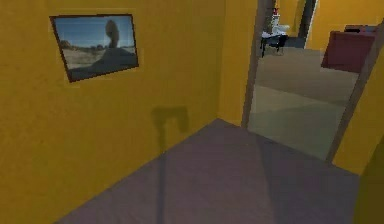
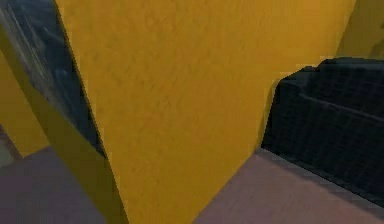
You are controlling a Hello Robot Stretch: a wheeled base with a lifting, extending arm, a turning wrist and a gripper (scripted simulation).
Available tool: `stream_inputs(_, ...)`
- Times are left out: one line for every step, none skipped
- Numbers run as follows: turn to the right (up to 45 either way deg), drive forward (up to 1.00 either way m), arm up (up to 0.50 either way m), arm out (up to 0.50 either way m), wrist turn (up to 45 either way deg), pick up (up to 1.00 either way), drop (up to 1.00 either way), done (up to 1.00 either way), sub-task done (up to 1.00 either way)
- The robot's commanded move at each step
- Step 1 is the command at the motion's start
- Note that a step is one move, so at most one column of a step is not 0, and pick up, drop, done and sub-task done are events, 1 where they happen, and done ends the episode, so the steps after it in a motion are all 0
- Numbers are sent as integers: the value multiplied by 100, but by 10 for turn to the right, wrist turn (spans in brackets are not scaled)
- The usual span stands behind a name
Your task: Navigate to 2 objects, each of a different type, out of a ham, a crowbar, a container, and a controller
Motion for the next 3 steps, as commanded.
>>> stream_inputs(0,40,0,0,0,0,0,0,0)
stream_inputs(360,0,0,0,0,0,0,0,0)
stream_inputs(0,100,0,0,0,0,0,0,0)
